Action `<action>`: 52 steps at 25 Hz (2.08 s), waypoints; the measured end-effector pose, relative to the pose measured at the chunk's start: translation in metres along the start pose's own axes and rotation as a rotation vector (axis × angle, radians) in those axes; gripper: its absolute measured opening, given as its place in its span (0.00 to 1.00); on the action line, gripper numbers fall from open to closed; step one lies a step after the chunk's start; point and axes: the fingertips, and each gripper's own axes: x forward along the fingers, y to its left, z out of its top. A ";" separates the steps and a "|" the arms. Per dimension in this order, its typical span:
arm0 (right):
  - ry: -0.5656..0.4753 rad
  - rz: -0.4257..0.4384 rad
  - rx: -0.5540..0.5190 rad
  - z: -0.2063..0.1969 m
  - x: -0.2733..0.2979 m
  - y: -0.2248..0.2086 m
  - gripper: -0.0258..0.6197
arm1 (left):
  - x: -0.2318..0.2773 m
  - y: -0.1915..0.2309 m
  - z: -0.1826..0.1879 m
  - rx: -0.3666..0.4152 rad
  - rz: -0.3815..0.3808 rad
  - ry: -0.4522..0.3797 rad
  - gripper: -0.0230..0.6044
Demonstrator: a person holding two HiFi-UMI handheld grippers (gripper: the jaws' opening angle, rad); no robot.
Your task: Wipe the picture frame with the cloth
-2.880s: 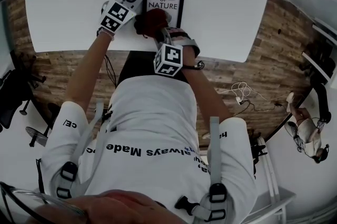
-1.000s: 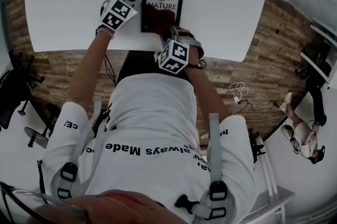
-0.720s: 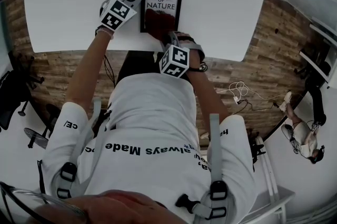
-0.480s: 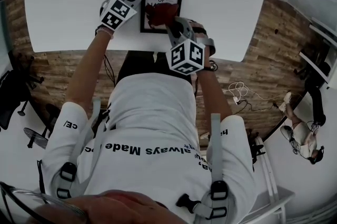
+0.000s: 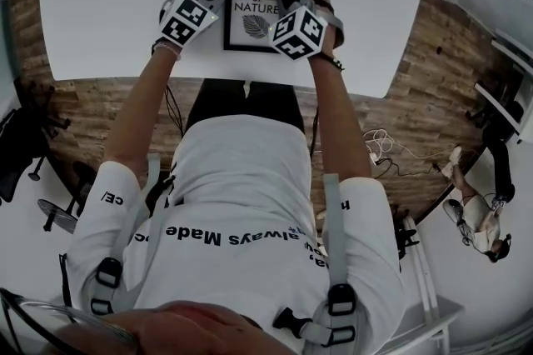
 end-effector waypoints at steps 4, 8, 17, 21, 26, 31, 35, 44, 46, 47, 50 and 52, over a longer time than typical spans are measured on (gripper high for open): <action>-0.010 0.001 0.012 0.002 -0.001 0.002 0.06 | -0.002 0.000 0.000 -0.005 0.002 -0.007 0.04; -0.011 0.019 0.021 -0.002 -0.005 0.009 0.06 | -0.001 0.000 0.000 -0.010 0.003 -0.007 0.04; -0.022 0.105 0.023 -0.025 -0.030 0.070 0.06 | -0.001 -0.001 0.000 -0.010 0.010 -0.006 0.04; -0.013 0.149 0.005 -0.039 -0.044 0.106 0.06 | -0.001 -0.001 0.000 -0.012 0.011 -0.006 0.04; 0.000 0.194 -0.003 -0.053 -0.060 0.145 0.06 | -0.002 0.000 0.000 -0.013 0.014 -0.004 0.04; 0.016 0.214 0.002 -0.059 -0.064 0.157 0.06 | -0.001 0.002 -0.001 -0.011 0.016 -0.002 0.04; -0.022 0.182 0.048 -0.041 -0.075 0.140 0.06 | -0.003 0.003 -0.003 -0.024 0.017 0.001 0.04; -0.267 -0.023 0.237 0.033 -0.149 0.046 0.06 | -0.013 -0.005 0.008 0.001 0.051 0.013 0.04; -0.320 -0.071 0.244 0.051 -0.169 0.027 0.06 | -0.036 -0.012 0.034 -0.043 0.062 -0.054 0.04; -0.347 -0.092 0.250 0.060 -0.180 0.019 0.06 | -0.049 -0.016 0.048 -0.070 0.069 -0.098 0.04; -0.423 -0.137 0.260 0.083 -0.214 0.000 0.06 | -0.093 -0.031 0.091 -0.115 0.090 -0.227 0.04; -0.479 -0.154 0.277 0.101 -0.237 -0.011 0.06 | -0.122 -0.039 0.120 -0.117 0.102 -0.308 0.04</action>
